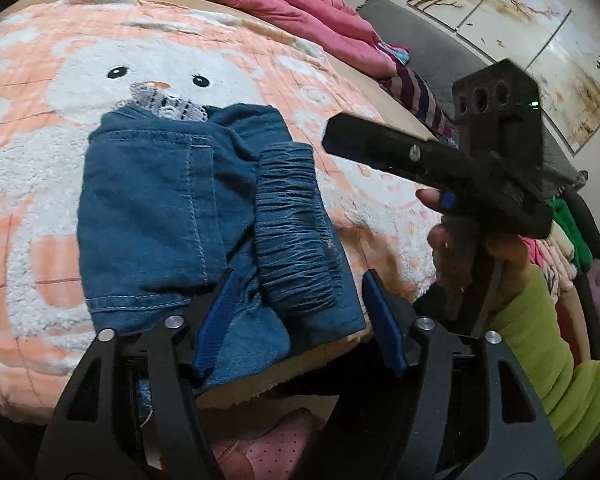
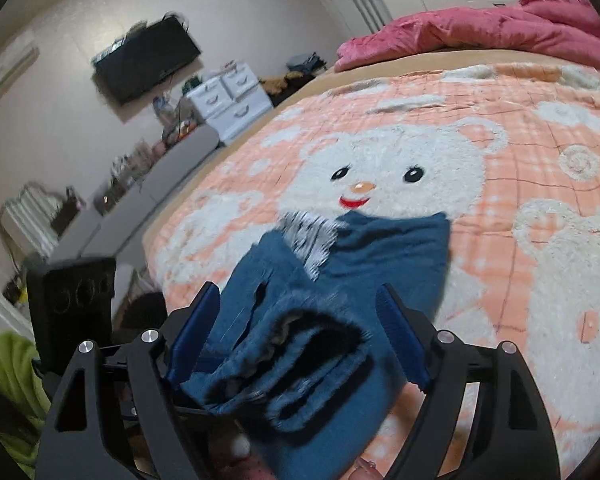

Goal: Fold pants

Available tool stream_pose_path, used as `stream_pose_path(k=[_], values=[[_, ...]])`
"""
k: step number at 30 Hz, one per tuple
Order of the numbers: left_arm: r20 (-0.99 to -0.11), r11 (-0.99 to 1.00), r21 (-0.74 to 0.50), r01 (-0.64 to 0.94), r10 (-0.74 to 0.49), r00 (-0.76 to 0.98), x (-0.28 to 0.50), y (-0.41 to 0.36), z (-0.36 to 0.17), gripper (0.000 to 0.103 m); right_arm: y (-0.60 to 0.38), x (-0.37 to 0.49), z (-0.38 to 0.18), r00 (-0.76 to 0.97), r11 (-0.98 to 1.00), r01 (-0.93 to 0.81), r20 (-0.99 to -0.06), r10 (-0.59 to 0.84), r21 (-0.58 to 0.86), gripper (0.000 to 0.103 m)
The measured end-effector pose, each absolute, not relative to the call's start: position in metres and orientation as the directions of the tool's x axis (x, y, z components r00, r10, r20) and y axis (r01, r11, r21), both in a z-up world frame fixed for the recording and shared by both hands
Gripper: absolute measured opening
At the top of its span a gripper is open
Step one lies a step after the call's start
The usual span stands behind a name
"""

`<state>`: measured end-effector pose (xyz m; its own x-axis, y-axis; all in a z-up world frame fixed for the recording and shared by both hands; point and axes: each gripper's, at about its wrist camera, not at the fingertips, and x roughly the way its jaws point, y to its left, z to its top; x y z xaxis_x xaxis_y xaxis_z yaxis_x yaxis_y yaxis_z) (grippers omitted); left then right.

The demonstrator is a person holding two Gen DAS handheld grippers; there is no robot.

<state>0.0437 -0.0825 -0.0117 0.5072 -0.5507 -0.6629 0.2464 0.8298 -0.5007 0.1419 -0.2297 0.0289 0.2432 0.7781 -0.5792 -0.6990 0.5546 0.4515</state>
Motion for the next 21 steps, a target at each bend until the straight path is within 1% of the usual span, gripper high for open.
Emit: stream_pose_path(k=[1,2,4,5,6,9,11,16,17,18,21], values=[[-0.665,0.833,-0.493,0.253,-0.548,0.508,0.043,-0.081,-0.012,0.058,-0.220,0.138,0.025,0.244,0.581,-0.698,-0.624,0.743,0.419,0.079],[-0.668,0.835,-0.487,0.256,-0.545,0.507,0.043,-0.083,-0.012,0.058,-0.217,0.137,0.022,0.250,0.596,-0.698,-0.646,0.721,0.395,0.079],[-0.661,0.829,-0.486,0.277,-0.556,0.504,0.039,-0.083,-0.007,0.058,-0.210,0.135,0.011,0.280,0.650,-0.699,-0.721,0.634,0.300,0.078],[-0.657,0.827,-0.485,0.286,-0.560,0.505,0.035,-0.083,-0.004,0.058,-0.207,0.135,0.002,0.283,0.673,-0.696,-0.766,0.578,0.251,0.073],[-0.653,0.827,-0.476,0.297,-0.559,0.511,0.029,-0.078,0.001,0.059,-0.208,0.136,-0.003,0.280,0.680,-0.694,-0.782,0.557,0.236,0.073],[-0.653,0.858,-0.427,0.285,-0.511,0.559,0.019,-0.063,0.013,0.064,-0.216,0.136,-0.009,0.275,0.688,-0.680,-0.781,0.561,0.254,0.073],[-0.653,0.881,-0.396,0.259,-0.468,0.595,0.017,-0.051,0.019,0.065,-0.219,0.133,-0.010,0.287,0.693,-0.681,-0.785,0.549,0.236,0.073],[-0.663,0.908,-0.384,0.165,-0.396,0.636,0.028,-0.031,0.015,0.065,-0.221,0.126,-0.003,0.285,0.684,-0.688,-0.778,0.560,0.241,0.074],[-0.664,0.910,-0.382,0.161,-0.391,0.637,0.030,-0.030,0.014,0.056,-0.225,0.124,0.007,0.290,0.674,-0.696,-0.764,0.577,0.246,0.074],[-0.666,0.913,-0.377,0.157,-0.385,0.639,0.031,-0.030,0.012,0.045,-0.228,0.123,0.016,0.298,0.667,-0.703,-0.748,0.593,0.248,0.075],[-0.667,0.916,-0.360,0.174,-0.384,0.639,0.035,-0.039,0.009,0.031,-0.237,0.127,0.040,0.328,0.656,-0.700,-0.690,0.645,0.281,0.077]])
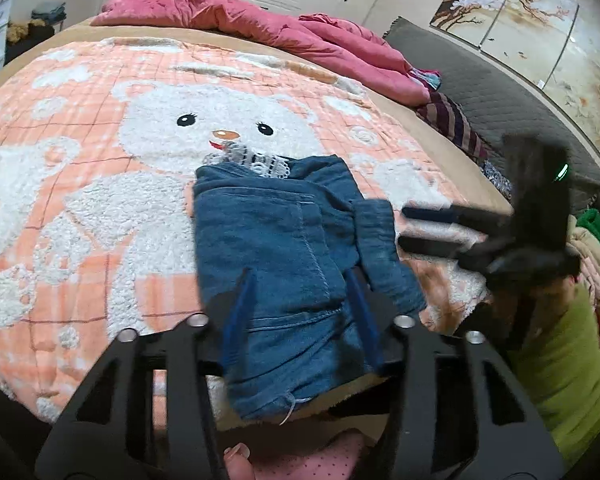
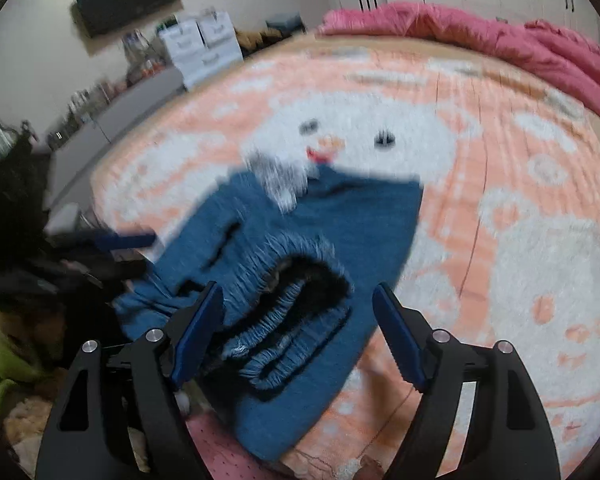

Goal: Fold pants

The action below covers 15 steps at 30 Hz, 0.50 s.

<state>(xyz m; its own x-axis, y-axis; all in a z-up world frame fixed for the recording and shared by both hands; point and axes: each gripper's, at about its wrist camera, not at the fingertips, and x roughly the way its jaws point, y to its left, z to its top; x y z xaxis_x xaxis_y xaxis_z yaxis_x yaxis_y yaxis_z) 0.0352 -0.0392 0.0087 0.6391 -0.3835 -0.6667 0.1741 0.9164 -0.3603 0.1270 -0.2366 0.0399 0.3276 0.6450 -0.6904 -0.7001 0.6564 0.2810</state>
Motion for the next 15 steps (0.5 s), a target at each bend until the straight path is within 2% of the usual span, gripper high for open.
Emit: stream_pose_path(k=[2,4,6,9,15], values=[[-0.673,0.924,-0.326,0.201,-0.376,0.637,0.036,-0.048,0.007,0.024,-0.236,0.135,0.051,0.328,0.652,-0.692,-0.671,0.665,0.309,0.077],[-0.693,0.930,-0.292,0.223,-0.366,0.621,0.036,-0.058,0.001,0.023,-0.227,0.146,0.059,0.308,0.638,-0.697,-0.667,0.678,0.327,0.075],[-0.711,0.930,-0.280,0.237,-0.366,0.600,0.033,-0.066,-0.006,0.021,-0.204,0.158,0.062,0.276,0.623,-0.718,-0.694,0.665,0.311,0.056],[-0.724,0.933,-0.241,0.266,-0.355,0.591,0.027,-0.076,-0.012,0.021,-0.172,0.173,0.055,0.242,0.624,-0.730,-0.748,0.618,0.279,0.044],[-0.729,0.924,-0.267,0.275,-0.380,0.570,0.026,-0.071,-0.017,0.021,-0.124,0.186,0.027,0.171,0.607,-0.764,-0.837,0.520,0.220,0.042]])
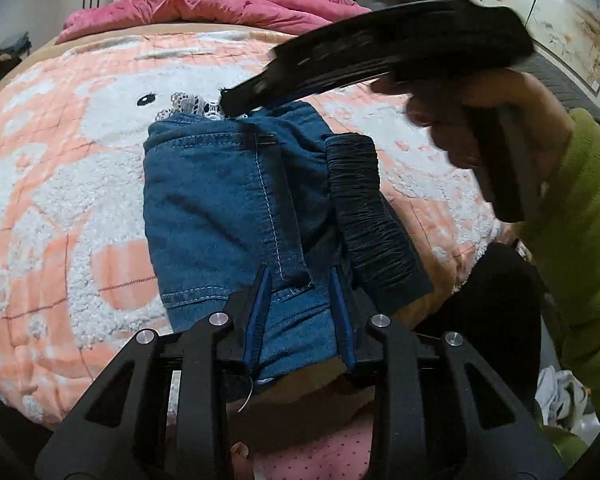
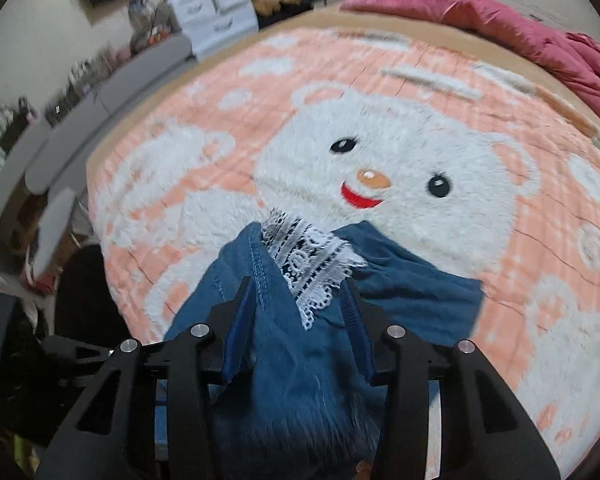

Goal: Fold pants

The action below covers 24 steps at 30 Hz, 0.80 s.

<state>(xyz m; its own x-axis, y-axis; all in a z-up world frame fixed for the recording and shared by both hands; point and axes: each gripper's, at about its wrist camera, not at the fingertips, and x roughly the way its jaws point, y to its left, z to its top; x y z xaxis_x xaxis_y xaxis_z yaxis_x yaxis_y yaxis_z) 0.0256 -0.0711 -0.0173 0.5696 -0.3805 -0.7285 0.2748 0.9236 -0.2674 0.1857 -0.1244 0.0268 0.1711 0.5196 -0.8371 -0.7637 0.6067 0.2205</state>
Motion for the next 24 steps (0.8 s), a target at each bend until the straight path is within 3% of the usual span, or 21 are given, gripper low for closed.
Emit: stream_pose_path(k=[7,8,9,11,24], values=[[-0.724,0.917,-0.288,0.277,-0.398,0.564,0.024,-0.069,-0.021,0.021,-0.106,0.166,0.009,0.175,0.587,-0.799,-0.883,0.434,0.130,0.041],[-0.722,0.915,-0.291,0.278,-0.401,0.563,0.024,-0.068,-0.020,0.021,-0.104,0.165,0.008,0.176,0.583,-0.803,-0.885,0.432,0.125,0.022],[-0.721,0.914,-0.294,0.278,-0.403,0.564,0.024,-0.068,-0.020,0.021,-0.102,0.165,0.007,0.166,0.577,-0.806,-0.885,0.434,0.131,0.014],[-0.719,0.912,-0.302,0.277,-0.409,0.562,0.024,-0.066,-0.021,0.021,-0.100,0.161,0.010,0.206,0.581,-0.809,-0.884,0.419,0.087,0.011],[-0.720,0.913,-0.310,0.263,-0.407,0.563,0.024,-0.064,-0.020,0.023,-0.110,0.191,-0.008,0.239,0.662,-0.736,-0.861,0.449,0.141,0.011]])
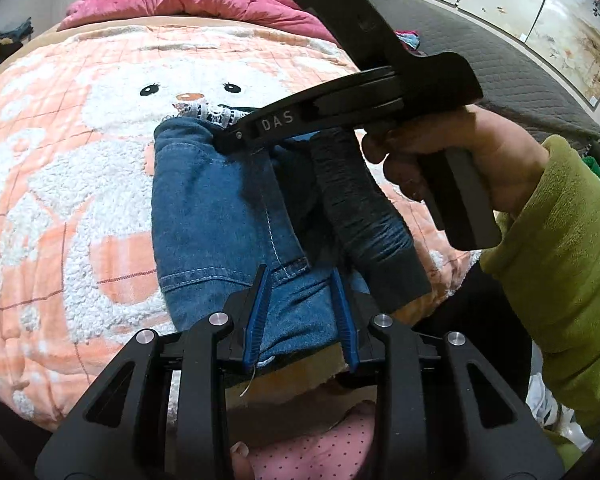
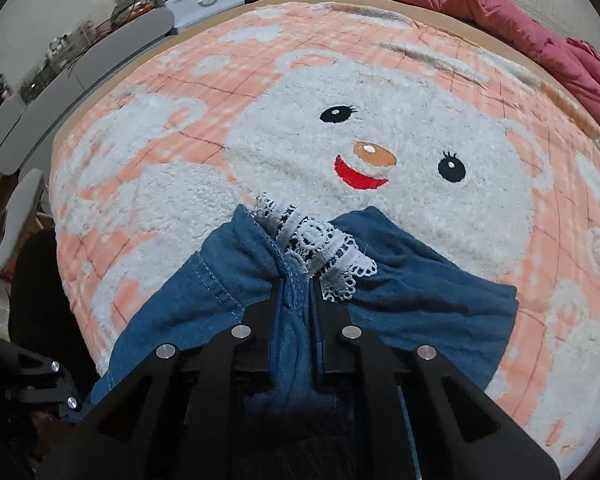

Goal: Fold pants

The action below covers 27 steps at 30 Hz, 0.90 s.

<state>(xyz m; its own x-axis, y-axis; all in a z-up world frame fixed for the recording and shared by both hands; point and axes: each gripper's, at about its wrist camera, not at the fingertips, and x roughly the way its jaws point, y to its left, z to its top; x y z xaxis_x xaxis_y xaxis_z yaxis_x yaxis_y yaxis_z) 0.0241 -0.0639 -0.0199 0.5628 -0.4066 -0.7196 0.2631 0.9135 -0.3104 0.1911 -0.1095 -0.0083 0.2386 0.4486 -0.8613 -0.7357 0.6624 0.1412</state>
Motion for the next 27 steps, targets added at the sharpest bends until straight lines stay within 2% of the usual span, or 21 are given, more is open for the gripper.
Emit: stream_pose_path(k=[2,6,10,12,14,21,27], values=[[-0.721,0.914,-0.311,0.262,-0.406,0.561,0.024,-0.065,-0.020,0.023,-0.109,0.189,-0.006,0.247,0.668,-0.731,-0.857,0.451,0.141,0.013],[-0.722,0.911,-0.320,0.259,-0.411,0.556,0.025,-0.066,-0.020,0.023,-0.119,0.183,0.009,0.271,0.672,-0.723,-0.830,0.488,0.160,0.024],[-0.723,0.912,-0.320,0.257,-0.411,0.556,0.025,-0.065,-0.019,0.023,-0.136,0.174,0.029,0.313,0.687,-0.707,-0.798,0.515,0.165,0.029],[-0.722,0.911,-0.323,0.256,-0.412,0.556,0.024,-0.065,-0.018,0.023,-0.146,0.166,0.039,0.335,0.693,-0.702,-0.784,0.523,0.162,0.040],[-0.721,0.911,-0.325,0.254,-0.412,0.557,0.022,-0.065,-0.018,0.023,-0.154,0.157,0.046,0.349,0.694,-0.702,-0.771,0.533,0.162,0.046],[-0.718,0.908,-0.333,0.253,-0.418,0.556,0.020,-0.064,-0.018,0.027,-0.178,0.124,0.052,0.359,0.690,-0.703,-0.750,0.555,0.174,0.046],[-0.720,0.911,-0.323,0.254,-0.411,0.559,0.017,-0.065,-0.015,0.029,-0.181,0.123,0.022,0.367,0.740,-0.663,-0.812,0.454,0.115,0.046]])
